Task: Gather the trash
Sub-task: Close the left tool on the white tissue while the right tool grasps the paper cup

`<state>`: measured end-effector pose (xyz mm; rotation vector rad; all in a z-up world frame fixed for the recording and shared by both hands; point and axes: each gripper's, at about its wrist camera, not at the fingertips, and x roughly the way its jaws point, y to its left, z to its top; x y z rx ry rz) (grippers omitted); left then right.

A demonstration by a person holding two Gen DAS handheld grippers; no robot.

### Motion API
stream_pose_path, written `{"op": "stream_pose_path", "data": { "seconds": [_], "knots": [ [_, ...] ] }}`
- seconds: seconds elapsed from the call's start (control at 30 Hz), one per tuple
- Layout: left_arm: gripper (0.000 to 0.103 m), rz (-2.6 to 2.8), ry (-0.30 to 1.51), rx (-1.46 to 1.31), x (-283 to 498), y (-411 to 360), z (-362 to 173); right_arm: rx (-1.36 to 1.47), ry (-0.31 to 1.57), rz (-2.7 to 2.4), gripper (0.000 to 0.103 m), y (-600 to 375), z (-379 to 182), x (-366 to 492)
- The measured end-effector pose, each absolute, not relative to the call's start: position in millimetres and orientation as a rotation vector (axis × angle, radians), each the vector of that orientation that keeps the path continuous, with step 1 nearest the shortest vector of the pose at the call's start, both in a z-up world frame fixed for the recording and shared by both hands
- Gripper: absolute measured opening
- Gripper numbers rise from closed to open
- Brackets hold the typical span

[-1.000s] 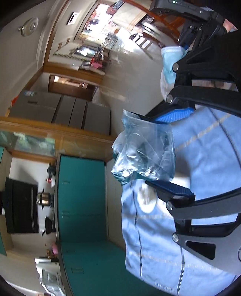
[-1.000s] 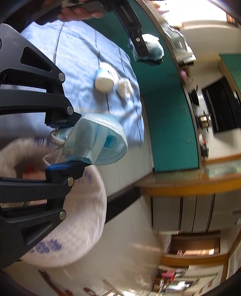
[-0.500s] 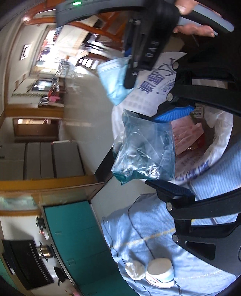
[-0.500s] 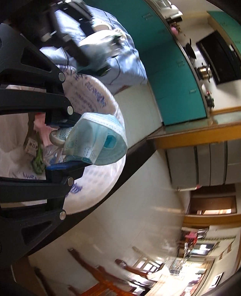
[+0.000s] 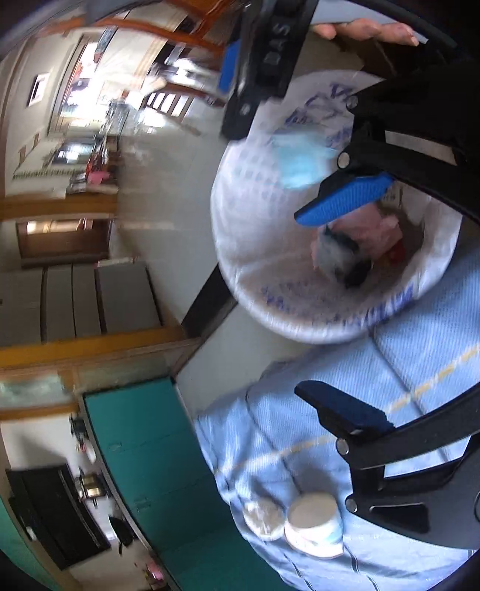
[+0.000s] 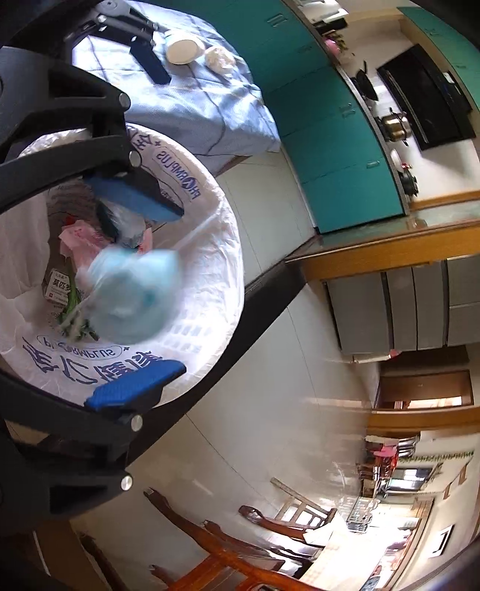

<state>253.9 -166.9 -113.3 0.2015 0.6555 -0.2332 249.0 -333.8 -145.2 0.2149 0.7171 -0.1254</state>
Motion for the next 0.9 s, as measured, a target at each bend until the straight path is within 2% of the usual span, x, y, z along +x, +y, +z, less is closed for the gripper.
{"op": "stream_pose_path", "data": {
  "seconds": [0.17,0.3,0.5,0.67,0.9],
  "knots": [
    [0.088,-0.001,0.648,0.098,277.1,-95.2,-93.8,0.24,0.718,-0.102,0.081,-326.9,-145.9,254.9],
    [0.09,0.17,0.65,-0.068,298.9,-2.6,-69.9,0.23,0.722,-0.026,0.082,-303.8,-142.2,263.6],
    [0.092,0.331,0.702,-0.176,321.0,113.0,-63.4,0.052,0.742,0.303,0.083,-201.2,-127.5,288.9],
    [0.092,0.365,0.731,-0.187,313.1,160.2,-67.7,-0.147,0.691,0.594,0.089,-91.8,-119.9,304.6],
    [0.093,0.334,0.772,-0.021,319.3,160.6,-78.8,-0.21,0.73,0.786,0.092,-2.8,-133.1,363.9]
  ]
}}
